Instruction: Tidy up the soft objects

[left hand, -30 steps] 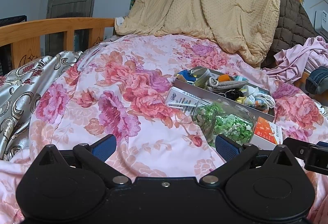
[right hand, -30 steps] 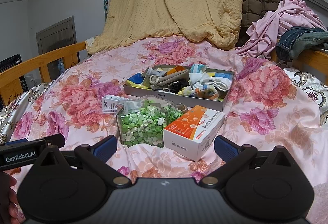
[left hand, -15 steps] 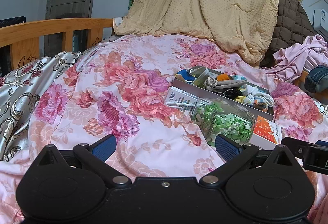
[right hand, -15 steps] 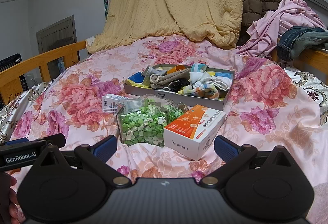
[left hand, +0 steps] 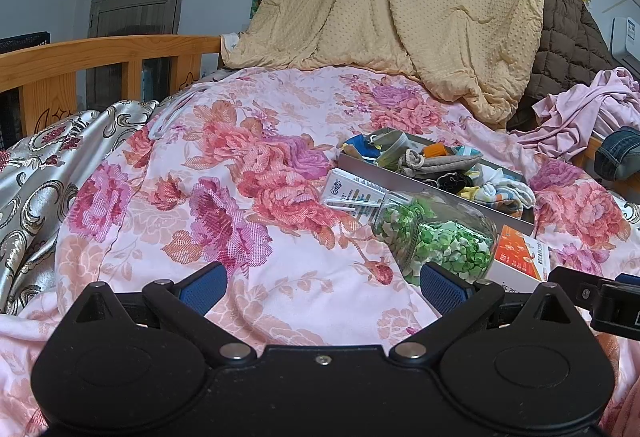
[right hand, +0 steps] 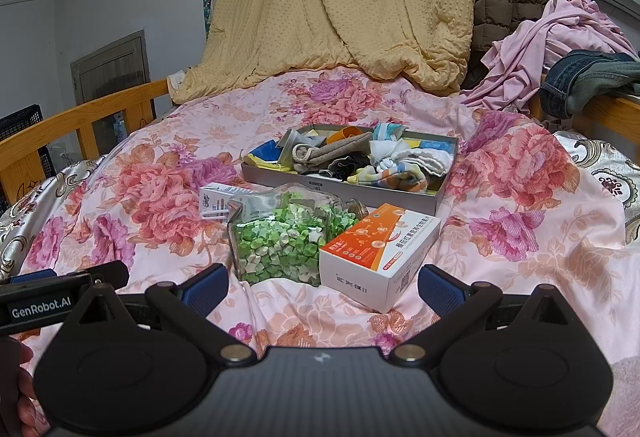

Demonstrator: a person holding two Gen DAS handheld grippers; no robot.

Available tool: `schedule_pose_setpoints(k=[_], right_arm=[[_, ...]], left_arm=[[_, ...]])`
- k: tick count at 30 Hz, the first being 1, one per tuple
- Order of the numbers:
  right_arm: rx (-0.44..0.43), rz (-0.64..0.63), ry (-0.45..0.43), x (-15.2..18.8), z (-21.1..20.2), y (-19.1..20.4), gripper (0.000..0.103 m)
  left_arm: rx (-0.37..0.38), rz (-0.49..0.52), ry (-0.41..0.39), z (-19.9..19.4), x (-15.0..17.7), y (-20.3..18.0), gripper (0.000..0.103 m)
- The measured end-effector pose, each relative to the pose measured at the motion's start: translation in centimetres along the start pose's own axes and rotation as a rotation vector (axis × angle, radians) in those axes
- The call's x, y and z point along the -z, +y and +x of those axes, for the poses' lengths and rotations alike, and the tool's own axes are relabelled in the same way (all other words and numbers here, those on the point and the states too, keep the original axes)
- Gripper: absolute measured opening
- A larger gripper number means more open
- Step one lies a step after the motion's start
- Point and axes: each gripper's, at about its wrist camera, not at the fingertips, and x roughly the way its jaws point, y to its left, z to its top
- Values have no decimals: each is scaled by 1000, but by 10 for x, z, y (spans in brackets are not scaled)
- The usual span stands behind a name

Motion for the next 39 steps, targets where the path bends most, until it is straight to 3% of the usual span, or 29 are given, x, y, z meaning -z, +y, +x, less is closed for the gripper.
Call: schedule_pose_setpoints(k=[25,32,39], right_arm=[[-1,1,1,0,0,0,103],[-1,1,1,0,0,0,103],[-1,2,1,0,0,0,103]], left_arm=[[-6,0,3,0,-1,-1,102],[-41,70,-21,-5,0,-13,102],[-8,50,-3,-5,-1,-12,102]])
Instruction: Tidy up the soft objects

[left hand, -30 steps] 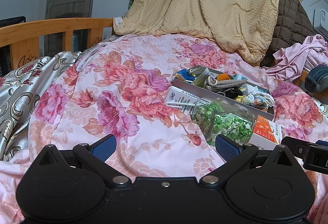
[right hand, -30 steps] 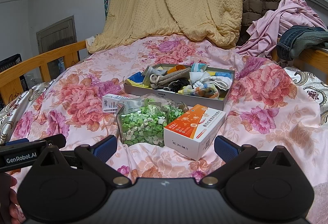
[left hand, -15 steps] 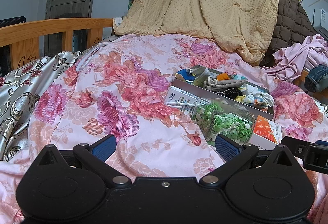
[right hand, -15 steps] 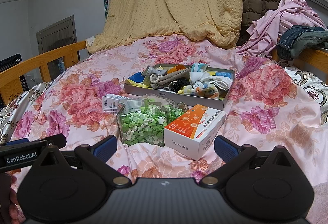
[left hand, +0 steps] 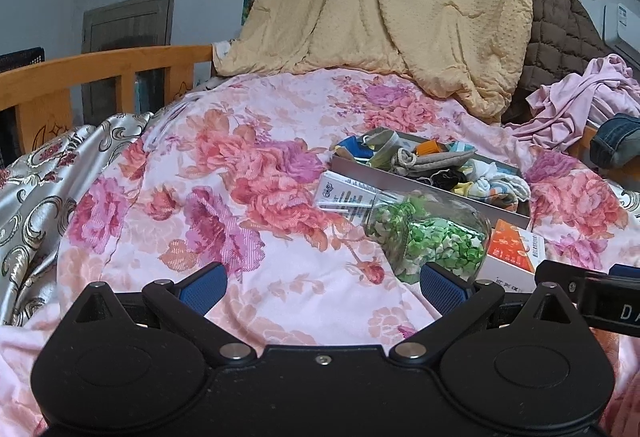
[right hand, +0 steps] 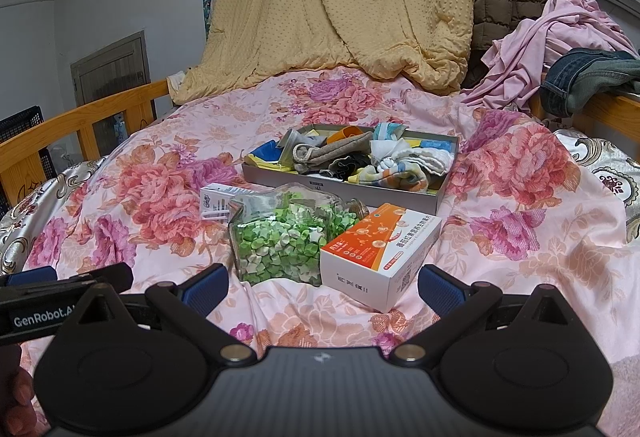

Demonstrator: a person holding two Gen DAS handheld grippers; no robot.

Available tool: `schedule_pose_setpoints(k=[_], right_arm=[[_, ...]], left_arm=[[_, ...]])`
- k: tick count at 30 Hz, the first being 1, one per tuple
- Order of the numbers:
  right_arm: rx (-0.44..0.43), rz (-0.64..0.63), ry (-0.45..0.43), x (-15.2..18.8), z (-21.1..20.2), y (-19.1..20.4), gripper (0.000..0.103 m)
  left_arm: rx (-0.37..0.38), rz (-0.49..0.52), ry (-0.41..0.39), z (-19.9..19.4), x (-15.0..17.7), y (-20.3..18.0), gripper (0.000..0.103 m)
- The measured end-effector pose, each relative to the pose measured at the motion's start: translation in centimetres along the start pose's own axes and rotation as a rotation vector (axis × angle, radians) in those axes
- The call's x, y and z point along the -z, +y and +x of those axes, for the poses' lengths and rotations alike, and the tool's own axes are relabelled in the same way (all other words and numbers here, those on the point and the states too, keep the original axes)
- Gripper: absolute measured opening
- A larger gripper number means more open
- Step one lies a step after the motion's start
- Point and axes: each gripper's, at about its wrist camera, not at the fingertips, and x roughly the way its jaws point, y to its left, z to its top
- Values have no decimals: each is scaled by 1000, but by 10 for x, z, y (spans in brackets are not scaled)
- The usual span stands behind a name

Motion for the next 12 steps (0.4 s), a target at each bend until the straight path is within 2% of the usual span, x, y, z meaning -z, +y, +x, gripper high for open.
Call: schedule_pose_setpoints(k=[12], right_arm=[[-1,1,2,0,0,0,103]], left_arm=[[-17,-6,5,2,1,3,102]])
